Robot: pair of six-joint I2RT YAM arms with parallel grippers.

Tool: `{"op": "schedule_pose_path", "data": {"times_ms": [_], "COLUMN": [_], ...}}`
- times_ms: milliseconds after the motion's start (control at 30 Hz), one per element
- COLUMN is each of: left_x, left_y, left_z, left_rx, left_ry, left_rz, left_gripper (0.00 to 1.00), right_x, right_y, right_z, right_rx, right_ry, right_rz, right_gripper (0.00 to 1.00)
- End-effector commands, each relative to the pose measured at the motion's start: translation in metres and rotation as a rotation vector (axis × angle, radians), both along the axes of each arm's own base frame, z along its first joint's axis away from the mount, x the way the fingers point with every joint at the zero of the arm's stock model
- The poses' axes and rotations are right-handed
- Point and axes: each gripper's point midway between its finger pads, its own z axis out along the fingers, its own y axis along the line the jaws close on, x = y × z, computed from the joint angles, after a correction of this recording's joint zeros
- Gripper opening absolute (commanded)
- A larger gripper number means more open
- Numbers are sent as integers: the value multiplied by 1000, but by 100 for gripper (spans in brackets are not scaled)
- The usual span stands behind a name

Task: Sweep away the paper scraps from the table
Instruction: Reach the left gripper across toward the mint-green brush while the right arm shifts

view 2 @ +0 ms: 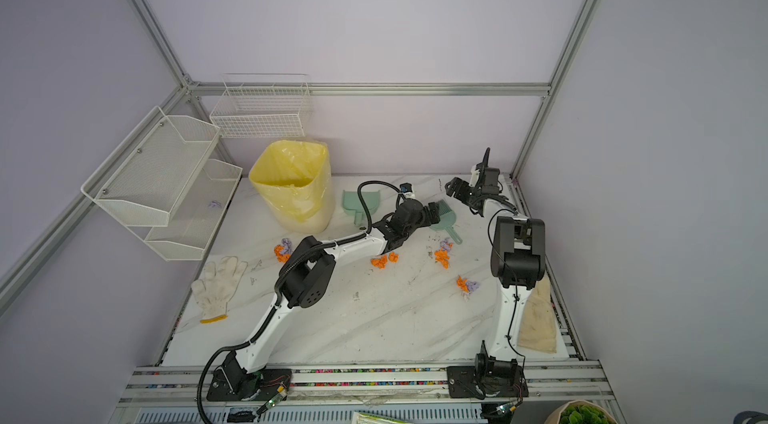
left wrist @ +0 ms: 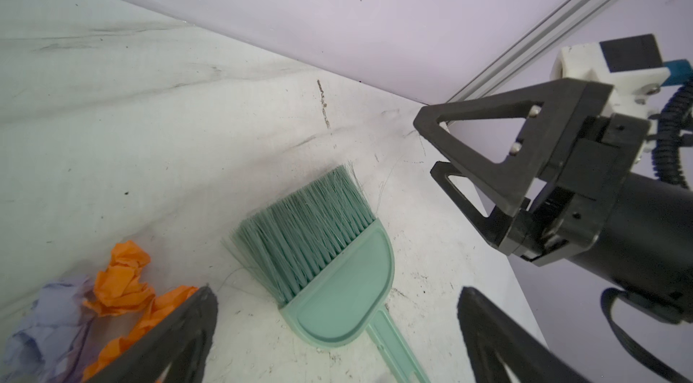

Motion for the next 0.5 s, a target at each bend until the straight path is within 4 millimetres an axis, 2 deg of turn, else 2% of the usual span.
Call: {"op": "schedule_pose_path", "data": {"times_ms": [0,133,300,467], "left_x": [9,7,9,11], "left_y": [-2,-9,-2,-3], "left_z": [45,42,20,19], "left_rx": [-144,-179,-206,-217], "left_ry": [-59,-47,40,39], "left_rz": [19,0,57,59], "left_gripper": [100,100,100,100], "right_x": [7,13,16,17], "right_y": [3,8,16,32], "right_z": [-7,-12,-31,-38], "right_rx": [18,50,67,75], "right_ry": [7,-5,25,31], "right_rz": [9,24,32,72], "right_gripper": [92,90,87,84]}}
